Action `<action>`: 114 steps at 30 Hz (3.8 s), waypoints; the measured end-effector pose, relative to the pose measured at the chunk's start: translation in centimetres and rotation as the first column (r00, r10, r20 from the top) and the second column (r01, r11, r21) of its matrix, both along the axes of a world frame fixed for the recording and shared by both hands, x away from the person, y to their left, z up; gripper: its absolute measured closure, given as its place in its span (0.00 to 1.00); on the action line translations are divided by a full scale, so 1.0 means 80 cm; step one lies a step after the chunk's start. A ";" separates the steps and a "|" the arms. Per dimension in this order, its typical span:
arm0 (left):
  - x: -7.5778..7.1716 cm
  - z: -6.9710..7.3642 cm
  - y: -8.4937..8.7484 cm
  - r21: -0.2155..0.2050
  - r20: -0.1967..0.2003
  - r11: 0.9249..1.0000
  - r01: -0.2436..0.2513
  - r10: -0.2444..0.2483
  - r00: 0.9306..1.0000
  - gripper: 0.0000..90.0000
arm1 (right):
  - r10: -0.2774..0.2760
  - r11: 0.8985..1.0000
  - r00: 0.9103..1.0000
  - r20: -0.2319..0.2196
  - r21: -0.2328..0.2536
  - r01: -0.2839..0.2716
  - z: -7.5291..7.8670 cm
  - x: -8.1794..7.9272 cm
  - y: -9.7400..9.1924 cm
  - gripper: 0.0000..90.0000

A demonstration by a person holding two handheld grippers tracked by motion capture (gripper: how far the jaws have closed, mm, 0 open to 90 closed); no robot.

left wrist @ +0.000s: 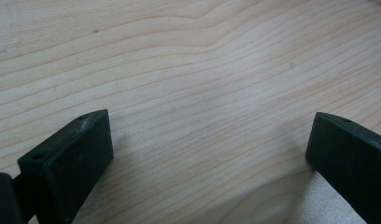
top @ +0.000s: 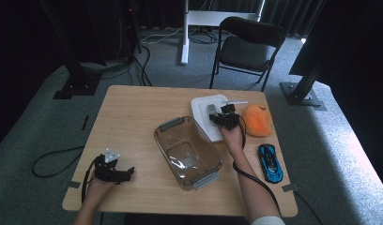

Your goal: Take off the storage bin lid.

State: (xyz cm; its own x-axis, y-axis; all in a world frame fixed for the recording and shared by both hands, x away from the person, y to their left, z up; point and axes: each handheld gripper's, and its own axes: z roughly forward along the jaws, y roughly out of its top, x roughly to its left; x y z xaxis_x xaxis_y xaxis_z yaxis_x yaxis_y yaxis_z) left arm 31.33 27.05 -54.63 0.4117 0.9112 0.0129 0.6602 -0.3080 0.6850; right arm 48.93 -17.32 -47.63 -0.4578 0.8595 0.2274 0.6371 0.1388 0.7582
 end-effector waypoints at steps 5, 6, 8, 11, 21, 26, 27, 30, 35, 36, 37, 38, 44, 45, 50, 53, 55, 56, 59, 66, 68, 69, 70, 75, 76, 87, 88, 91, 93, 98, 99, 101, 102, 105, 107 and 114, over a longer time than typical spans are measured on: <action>0.000 0.000 0.000 0.000 0.000 1.000 0.000 0.000 1.000 0.01 | -0.002 1.000 1.000 -0.018 -0.002 0.002 -0.012 0.001 0.001 0.76; 0.000 0.000 0.000 0.000 0.000 1.000 0.000 0.000 1.000 0.01 | -0.004 1.000 1.000 -0.021 -0.002 0.004 -0.015 0.001 0.001 0.76; 0.000 0.000 0.000 0.000 0.000 1.000 0.000 0.000 1.000 0.01 | -0.004 1.000 1.000 -0.031 -0.006 0.004 -0.020 0.001 0.001 0.76; 0.000 0.000 0.000 0.000 0.000 1.000 0.000 0.000 1.000 0.01 | -0.001 1.000 0.999 -0.041 -0.012 0.001 -0.027 0.000 0.003 0.76; 0.000 0.000 0.000 0.000 0.000 1.000 0.000 0.000 1.000 0.01 | 0.002 1.000 0.997 -0.080 -0.025 -0.004 -0.050 0.000 0.006 0.76; 0.000 0.000 0.000 0.000 0.000 1.000 0.000 0.000 1.000 0.01 | 0.007 0.999 0.996 -0.085 -0.041 -0.011 -0.054 -0.001 0.007 0.75; 0.000 0.000 0.000 0.000 0.000 1.000 0.000 0.000 1.000 0.01 | 0.004 0.999 0.996 -0.094 -0.046 -0.008 -0.054 -0.001 0.007 0.74; 0.000 0.000 0.000 0.000 0.000 1.000 0.000 0.000 1.000 0.01 | 0.009 0.998 0.996 -0.086 -0.059 -0.014 -0.051 -0.003 0.008 0.64; 0.000 0.000 0.000 0.000 0.000 1.000 0.000 0.000 1.000 0.01 | 0.005 0.997 0.997 -0.073 -0.080 -0.010 -0.040 -0.009 0.009 0.55; 0.000 0.000 0.000 0.000 0.000 1.000 0.000 0.000 1.000 0.01 | 0.003 0.997 0.997 -0.072 -0.079 -0.009 -0.039 -0.010 0.008 0.54; 0.000 0.000 0.000 0.000 0.000 1.000 0.000 0.000 1.000 0.01 | -0.001 0.997 0.998 -0.069 -0.079 -0.004 -0.037 -0.011 0.006 0.53; 0.000 0.000 0.000 0.000 0.000 1.000 0.000 0.000 1.000 0.01 | -0.001 0.997 0.998 -0.070 -0.075 -0.004 -0.036 -0.012 0.005 0.52; 0.000 0.000 0.000 0.000 0.000 1.000 -0.003 0.003 1.000 0.01 | -0.009 0.997 0.998 -0.060 -0.075 0.005 -0.027 -0.020 -0.004 0.46; 0.000 0.000 0.000 0.000 0.000 1.000 -0.003 0.003 1.000 0.01 | -0.008 0.997 0.998 -0.060 -0.072 0.004 -0.026 -0.021 -0.006 0.44; 0.000 0.000 0.000 0.000 0.000 1.000 -0.003 0.003 1.000 0.01 | -0.013 0.998 0.999 -0.046 -0.067 0.010 -0.016 -0.027 -0.014 0.43; 0.000 0.000 0.000 0.000 0.000 1.000 -0.003 0.003 1.000 0.01 | -0.019 0.998 0.999 -0.036 -0.069 0.016 -0.009 -0.031 -0.019 0.42; 0.000 0.000 0.000 0.000 0.000 1.000 -0.003 0.003 1.000 0.01 | -0.026 0.997 0.999 -0.030 -0.073 0.024 -0.005 -0.033 -0.021 0.40; 0.000 0.000 0.000 0.000 0.000 1.000 -0.004 0.004 1.000 0.01 | -0.023 0.998 0.999 -0.025 -0.067 0.021 -0.002 -0.035 -0.023 0.39; 0.000 0.000 0.000 0.000 0.000 1.000 -0.005 0.005 1.000 0.01 | -0.028 0.997 1.000 -0.015 -0.069 0.027 0.005 -0.038 -0.028 0.34; 0.000 0.000 0.000 0.000 0.000 1.000 -0.005 0.005 1.000 0.01 | -0.046 0.996 0.999 0.006 -0.071 0.047 0.022 -0.042 -0.042 0.24; 0.000 0.000 0.000 0.000 0.000 1.000 -0.005 0.005 1.000 0.01 | -0.050 0.996 0.999 0.005 -0.074 0.051 0.025 -0.042 -0.046 0.23; 0.000 0.000 0.000 0.000 0.000 1.000 -0.004 0.004 1.000 0.01 | -0.057 0.996 0.998 0.007 -0.076 0.057 0.027 -0.043 -0.049 0.22; 0.000 0.000 0.000 0.000 0.000 1.000 -0.005 0.005 1.000 0.01 | -0.062 0.995 0.998 0.011 -0.074 0.063 0.028 -0.043 -0.052 0.22; 0.000 0.000 0.000 0.000 0.000 1.000 -0.004 0.004 1.000 0.01 | -0.097 0.992 0.995 0.008 -0.075 0.097 0.034 -0.041 -0.066 0.16; 0.000 0.000 0.000 0.000 0.000 1.000 -0.005 0.005 1.000 0.01 | -0.102 0.992 0.995 0.012 -0.074 0.102 0.035 -0.040 -0.070 0.16; 0.000 0.000 0.000 0.000 0.000 1.000 -0.004 0.004 1.000 0.01 | -0.181 0.979 0.983 0.023 -0.090 0.182 0.042 -0.034 -0.108 0.16; 0.000 0.000 0.000 0.000 0.000 1.000 -0.004 0.004 1.000 0.01 | -0.200 0.975 0.979 0.022 -0.095 0.202 0.043 -0.032 -0.118 0.16; 0.000 0.000 0.000 0.000 0.000 1.000 -0.004 0.004 1.000 0.01 | -0.221 0.970 0.975 0.020 -0.103 0.222 0.043 -0.030 -0.128 0.16; 0.000 0.000 0.000 0.000 0.000 1.000 -0.004 0.004 1.000 0.01 | -0.227 0.968 0.974 0.013 -0.109 0.228 0.043 -0.027 -0.136 0.16; 0.000 0.000 0.000 0.000 0.000 1.000 -0.004 0.004 1.000 0.01 | -0.256 0.959 0.967 0.009 -0.122 0.255 0.043 -0.024 -0.152 0.16; 0.000 0.000 0.000 0.000 0.000 1.000 -0.004 0.004 1.000 0.01 | -0.259 0.959 0.966 0.004 -0.118 0.258 0.043 -0.023 -0.154 0.16; 0.000 0.000 0.000 0.000 0.000 1.000 -0.004 0.004 1.000 0.01 | -0.270 0.955 0.963 0.007 -0.126 0.269 0.043 -0.023 -0.159 0.16; 0.000 0.000 0.000 0.000 0.000 1.000 -0.004 0.004 1.000 0.01 | -0.271 0.955 0.962 0.005 -0.121 0.270 0.043 -0.023 -0.162 0.16; 0.000 0.000 0.000 0.000 0.000 1.000 -0.004 0.004 1.000 0.01 | -0.293 0.949 0.956 0.003 -0.120 0.291 0.041 -0.021 -0.171 0.17; 0.000 0.000 0.000 0.000 0.000 1.000 -0.004 0.004 1.000 0.01 | -0.312 0.943 0.950 -0.002 -0.120 0.309 0.039 -0.021 -0.178 0.17; 0.000 0.000 0.000 0.000 0.000 1.000 -0.004 0.004 1.000 0.01 | -0.337 0.936 0.941 -0.031 -0.117 0.332 0.031 -0.014 -0.191 0.17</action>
State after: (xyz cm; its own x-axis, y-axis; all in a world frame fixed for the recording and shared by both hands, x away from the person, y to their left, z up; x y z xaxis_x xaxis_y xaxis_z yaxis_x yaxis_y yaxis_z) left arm 31.30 27.03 -54.63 0.4078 0.9130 0.0129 0.6616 -0.3052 0.6850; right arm 47.81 -32.60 -45.17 -0.1300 0.9817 0.1391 0.6978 -0.0091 0.7162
